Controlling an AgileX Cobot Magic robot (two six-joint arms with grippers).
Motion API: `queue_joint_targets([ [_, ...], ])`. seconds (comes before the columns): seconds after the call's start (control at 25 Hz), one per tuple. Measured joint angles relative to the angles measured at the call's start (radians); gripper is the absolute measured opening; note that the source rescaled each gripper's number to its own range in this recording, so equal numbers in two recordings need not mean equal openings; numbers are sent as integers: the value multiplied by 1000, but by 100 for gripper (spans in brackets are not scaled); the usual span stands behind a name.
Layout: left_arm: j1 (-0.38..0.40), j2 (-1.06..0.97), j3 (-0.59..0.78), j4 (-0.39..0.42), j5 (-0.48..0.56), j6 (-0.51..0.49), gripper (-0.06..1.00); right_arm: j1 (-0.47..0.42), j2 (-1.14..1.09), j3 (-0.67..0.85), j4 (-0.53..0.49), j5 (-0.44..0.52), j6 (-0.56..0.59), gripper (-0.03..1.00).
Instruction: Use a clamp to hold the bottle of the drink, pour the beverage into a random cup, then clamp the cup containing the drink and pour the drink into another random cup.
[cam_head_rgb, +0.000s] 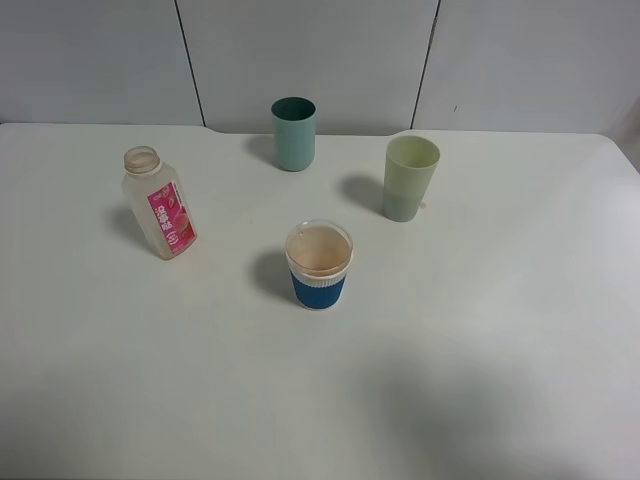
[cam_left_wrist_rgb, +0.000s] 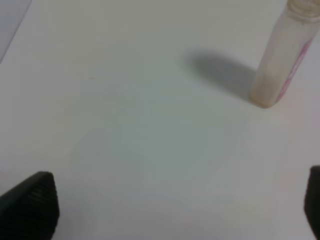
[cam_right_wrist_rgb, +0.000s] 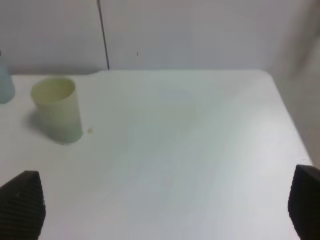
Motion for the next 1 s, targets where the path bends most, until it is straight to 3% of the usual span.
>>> queue_joint_targets([
  [0.12, 0, 0, 0, 0, 0, 0, 100, 0, 0, 5, 5, 62, -6, 91],
  [0.4, 0, 0, 0, 0, 0, 0, 100, 0, 1, 159, 19, 75, -59, 91],
  [0.76, 0, 0, 0, 0, 0, 0, 100, 0, 1, 199, 40, -22, -64, 91],
  [1.0, 0, 0, 0, 0, 0, 0, 100, 0, 1, 201, 44, -33, -64, 91],
])
